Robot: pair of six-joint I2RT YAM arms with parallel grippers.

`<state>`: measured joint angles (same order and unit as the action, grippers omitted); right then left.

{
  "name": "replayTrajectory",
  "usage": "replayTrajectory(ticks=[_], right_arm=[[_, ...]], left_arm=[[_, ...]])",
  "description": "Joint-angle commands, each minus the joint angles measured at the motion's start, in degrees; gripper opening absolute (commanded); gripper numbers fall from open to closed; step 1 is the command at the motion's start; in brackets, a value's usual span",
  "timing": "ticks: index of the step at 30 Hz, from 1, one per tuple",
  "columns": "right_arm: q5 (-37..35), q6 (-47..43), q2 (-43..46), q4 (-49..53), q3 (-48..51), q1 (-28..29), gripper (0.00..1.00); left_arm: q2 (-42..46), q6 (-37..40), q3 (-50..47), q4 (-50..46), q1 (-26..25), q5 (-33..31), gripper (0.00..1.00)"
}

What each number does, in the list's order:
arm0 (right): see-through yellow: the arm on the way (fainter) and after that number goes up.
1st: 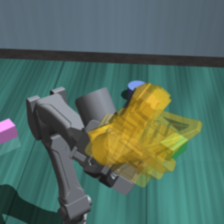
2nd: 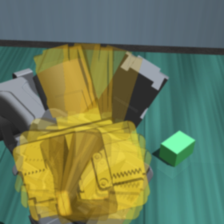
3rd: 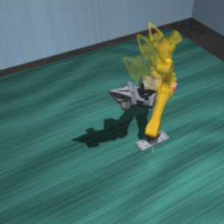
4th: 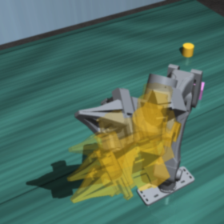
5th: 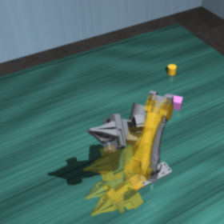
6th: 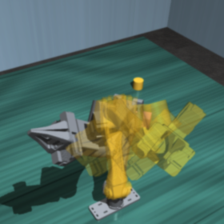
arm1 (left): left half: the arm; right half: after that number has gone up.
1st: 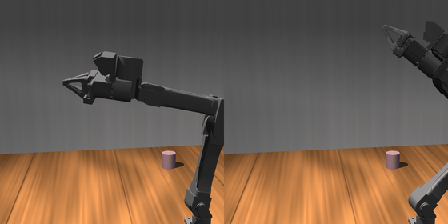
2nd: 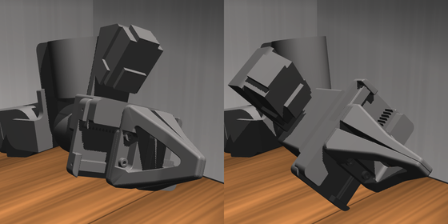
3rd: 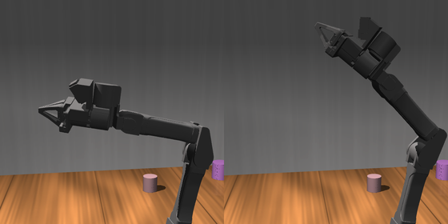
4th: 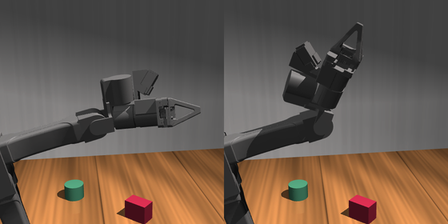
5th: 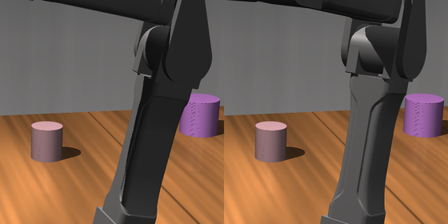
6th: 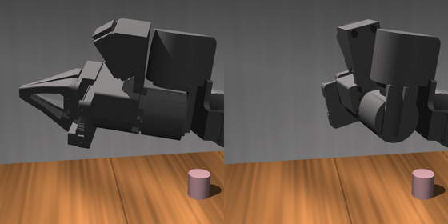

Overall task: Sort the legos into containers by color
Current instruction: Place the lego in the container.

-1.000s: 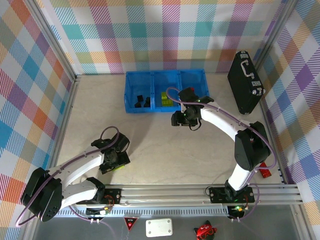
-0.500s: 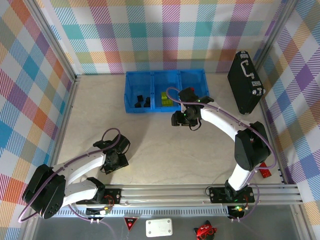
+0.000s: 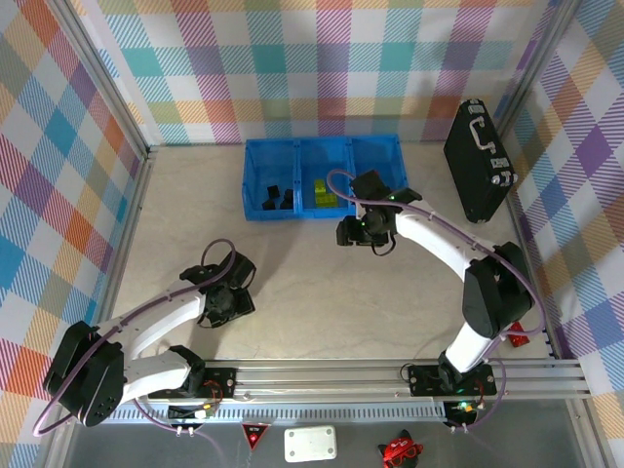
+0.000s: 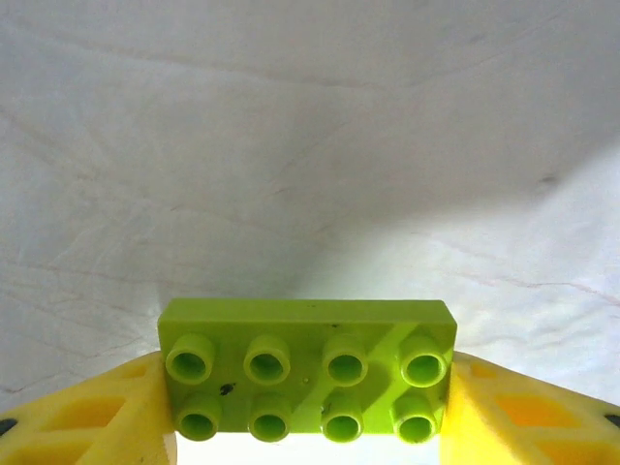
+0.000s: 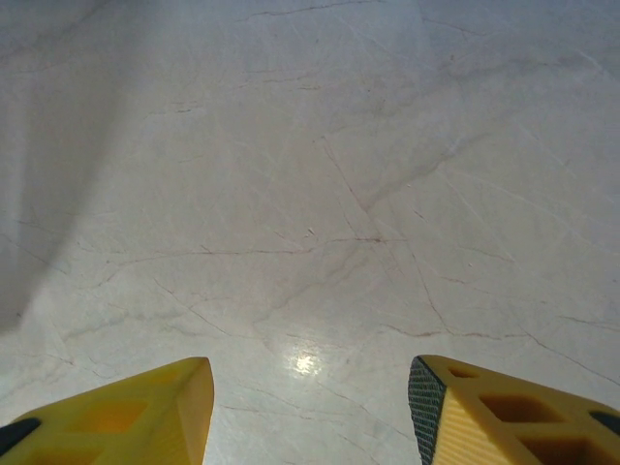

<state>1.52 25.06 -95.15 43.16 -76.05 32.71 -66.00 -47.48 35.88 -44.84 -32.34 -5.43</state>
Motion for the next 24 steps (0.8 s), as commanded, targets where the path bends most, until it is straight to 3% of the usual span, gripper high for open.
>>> replayTrajectory(ticks=[1, 12, 24], right_arm=[[-1.49, 0.53, 2.74, 2.06, 1.47, 0.43, 0.57], [-5.03, 1.45, 9.04, 4.17, 6.42, 0.44, 0.57], [-8.61, 3.14, 16.98, 6.82, 11.43, 0.41, 0.57]], left_arm=[[-2.39, 2.47, 4.17, 0.25, 0.01, 0.63, 0.58], [-19.26, 9.08, 22.53, 4.48, -2.14, 3.82, 0.58], [-37.65, 15.24, 48.40, 2.33, -3.08, 6.13, 0.58]])
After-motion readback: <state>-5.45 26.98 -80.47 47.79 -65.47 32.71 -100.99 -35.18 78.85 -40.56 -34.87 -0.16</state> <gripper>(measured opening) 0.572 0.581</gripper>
